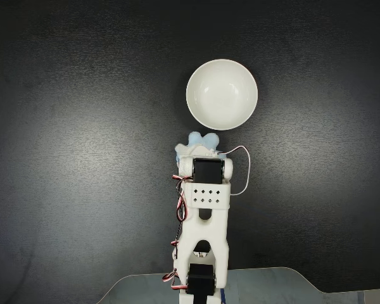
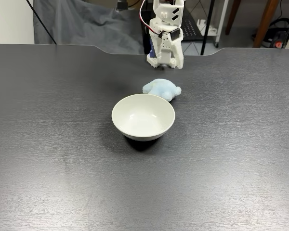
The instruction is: Grasp a skyblue doll and put it in the white bowl.
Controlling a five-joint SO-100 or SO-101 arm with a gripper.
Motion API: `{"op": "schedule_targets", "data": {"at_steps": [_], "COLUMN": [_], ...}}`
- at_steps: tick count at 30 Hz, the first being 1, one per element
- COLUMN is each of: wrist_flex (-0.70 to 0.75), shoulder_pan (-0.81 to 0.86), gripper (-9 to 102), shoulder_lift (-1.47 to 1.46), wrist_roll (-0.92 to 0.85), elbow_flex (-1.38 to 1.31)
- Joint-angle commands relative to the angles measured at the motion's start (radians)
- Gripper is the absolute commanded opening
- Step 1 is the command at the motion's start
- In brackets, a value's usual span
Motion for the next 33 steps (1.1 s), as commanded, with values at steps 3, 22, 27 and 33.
{"op": "schedule_targets", "data": {"at_steps": [3, 22, 27, 33], "wrist_flex": [0.048, 0.031, -0.063, -0.114], "shoulder_pan": [0.005, 0.014, 0.011, 0.006], "gripper": [58, 58, 58, 58], "shoulder_lift": [0.006, -0.353, -0.354, -0.356], "wrist_roll": [0.005, -0.011, 0.003, 0.005], "elbow_flex": [-0.021, -0.021, -0.015, -0.008]}}
